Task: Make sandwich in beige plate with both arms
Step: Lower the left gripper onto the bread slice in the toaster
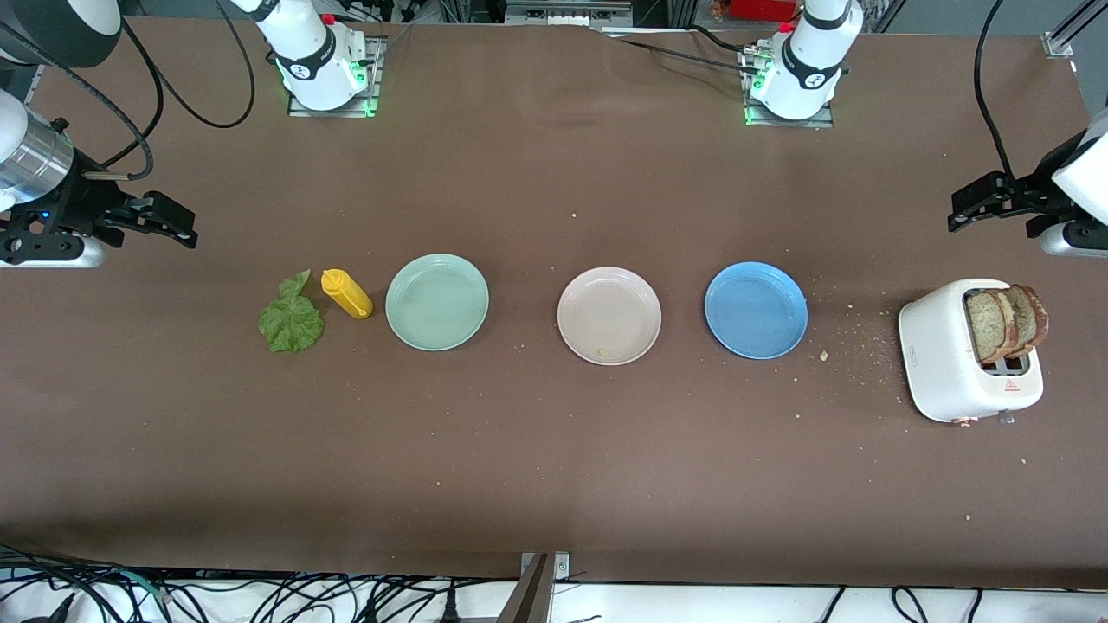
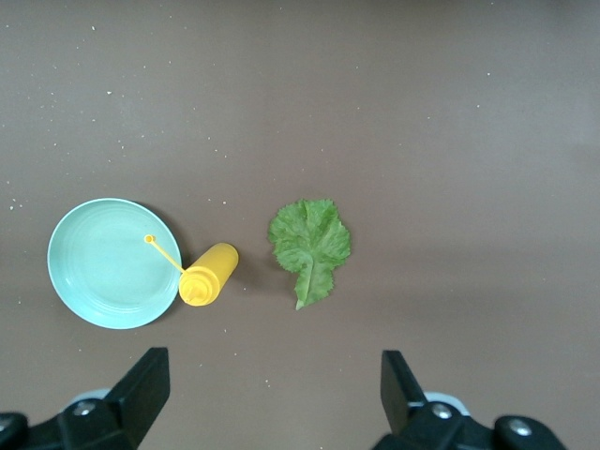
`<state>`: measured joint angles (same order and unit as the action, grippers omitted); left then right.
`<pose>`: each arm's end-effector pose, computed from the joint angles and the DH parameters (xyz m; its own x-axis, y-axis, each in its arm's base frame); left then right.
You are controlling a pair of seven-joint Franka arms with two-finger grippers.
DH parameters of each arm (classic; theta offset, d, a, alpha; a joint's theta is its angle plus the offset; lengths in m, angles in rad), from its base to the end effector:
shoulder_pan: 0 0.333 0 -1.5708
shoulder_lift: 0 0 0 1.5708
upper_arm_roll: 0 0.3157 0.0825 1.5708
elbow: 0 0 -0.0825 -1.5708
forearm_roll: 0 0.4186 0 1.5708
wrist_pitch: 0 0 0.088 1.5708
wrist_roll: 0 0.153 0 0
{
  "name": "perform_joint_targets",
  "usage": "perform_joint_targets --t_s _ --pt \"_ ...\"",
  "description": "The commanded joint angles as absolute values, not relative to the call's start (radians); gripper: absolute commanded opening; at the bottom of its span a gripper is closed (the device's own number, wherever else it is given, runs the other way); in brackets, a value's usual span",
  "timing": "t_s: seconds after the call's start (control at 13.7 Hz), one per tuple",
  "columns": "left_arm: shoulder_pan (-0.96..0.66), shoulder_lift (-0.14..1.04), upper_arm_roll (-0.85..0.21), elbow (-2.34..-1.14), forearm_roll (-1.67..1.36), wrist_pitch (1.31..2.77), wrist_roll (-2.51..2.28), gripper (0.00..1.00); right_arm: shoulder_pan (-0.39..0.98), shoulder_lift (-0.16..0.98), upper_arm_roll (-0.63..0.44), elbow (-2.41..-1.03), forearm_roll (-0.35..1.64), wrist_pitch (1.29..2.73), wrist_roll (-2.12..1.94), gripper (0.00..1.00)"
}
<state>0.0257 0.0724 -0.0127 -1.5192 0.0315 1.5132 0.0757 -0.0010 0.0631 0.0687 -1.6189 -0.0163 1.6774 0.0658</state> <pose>0.6010 0.0130 0.5563 0.9949 -0.0609 -0.0804 -0.0631 -0.9977 -0.0246 0.6135 0.0383 0.5251 1.0000 0.0035 -0.0037 0.0036 -0.9999 0.0121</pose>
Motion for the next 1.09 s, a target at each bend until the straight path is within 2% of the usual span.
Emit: perform_joint_targets --t_s 0.0,0.29,0.44,0.73,1.02 --pt "0.057 0.083 -0.012 -1.517 0.069 1.523 0.075 1.0 -0.006 0.075 0.071 -1.594 -0.023 1.672 0.061 1.0" --pt "0.169 0.133 -0.012 -1.517 0.08 1.624 0.126 1.0 -0.006 0.075 0.071 -1.594 -0.023 1.672 0.061 1.0" --pt "0.21 0.204 -0.012 -1.52 0.086 1.673 0.158 1.0 -0.006 0.075 0.071 -1.594 -0.023 1.672 0.061 1.0" --pt "0.233 0.291 -0.012 -1.543 0.087 1.787 0.158 1.0 -0.006 0.075 0.071 -1.594 -0.023 1.672 0.061 1.0" --pt "0.232 0.296 -0.017 -1.687 0.184 1.992 0.158 1.0 -0.006 0.077 0.071 -1.594 -0.023 1.672 0.061 1.0"
